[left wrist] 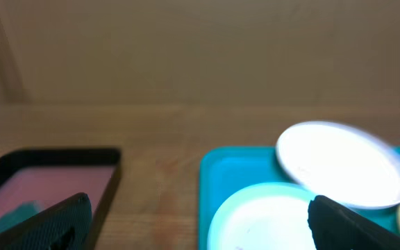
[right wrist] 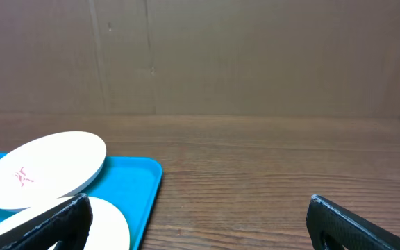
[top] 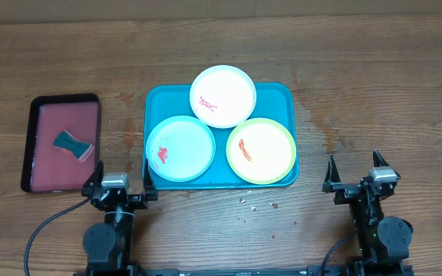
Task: Clean dirty plates on tray and stack at the side
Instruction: 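Move the left gripper over the pink water tray toward the sponge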
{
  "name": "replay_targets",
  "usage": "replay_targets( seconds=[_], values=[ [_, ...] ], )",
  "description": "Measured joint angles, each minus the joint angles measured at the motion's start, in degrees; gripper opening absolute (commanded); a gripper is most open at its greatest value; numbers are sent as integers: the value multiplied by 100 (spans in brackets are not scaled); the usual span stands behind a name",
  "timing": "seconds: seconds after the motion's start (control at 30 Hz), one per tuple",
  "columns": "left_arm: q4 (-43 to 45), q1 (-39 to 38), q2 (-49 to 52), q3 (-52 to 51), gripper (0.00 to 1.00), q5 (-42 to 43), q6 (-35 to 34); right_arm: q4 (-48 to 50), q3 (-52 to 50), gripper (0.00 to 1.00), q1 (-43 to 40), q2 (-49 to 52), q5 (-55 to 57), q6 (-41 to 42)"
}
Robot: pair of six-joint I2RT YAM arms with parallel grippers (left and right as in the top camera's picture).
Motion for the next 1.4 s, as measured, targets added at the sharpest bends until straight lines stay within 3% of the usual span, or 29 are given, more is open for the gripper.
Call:
replay_targets(
  seconds=[0.27,0.4,0.53,0.7,0.87,0.93,1.03,1.23,1.4],
  values=[
    [1694,0,-9,-2,100,1307,-1504,0,0,100,0,0,0,0],
    [2940,0,-13,4,100,1561,-1639,-2,0,100,0,0,-2,-2],
    [2979,0,-22,96,100,1526,-1580,-7,0,100,0,0,-2,0],
    [1838,0,55,909,100,1281,-1172,-4,0,100,0,0,0,2],
    [-540,0,1150,2981,100,616,-787,2,0,100,0,-9,-2,-2],
    [-1993,0,2059,4135,100,555,-608,-4,0,100,0,-11,0,0],
    [-2756,0,3156,5064,100,737,-444,4,0,100,0,-11,-2,-2],
    [-3458,0,4636,5978,100,962,-284,-2,0,100,0,-11,-2,2],
    [-5333,0,6085,7473,100,780,-269,0,0,100,0,-11,-2,-2]
  ],
)
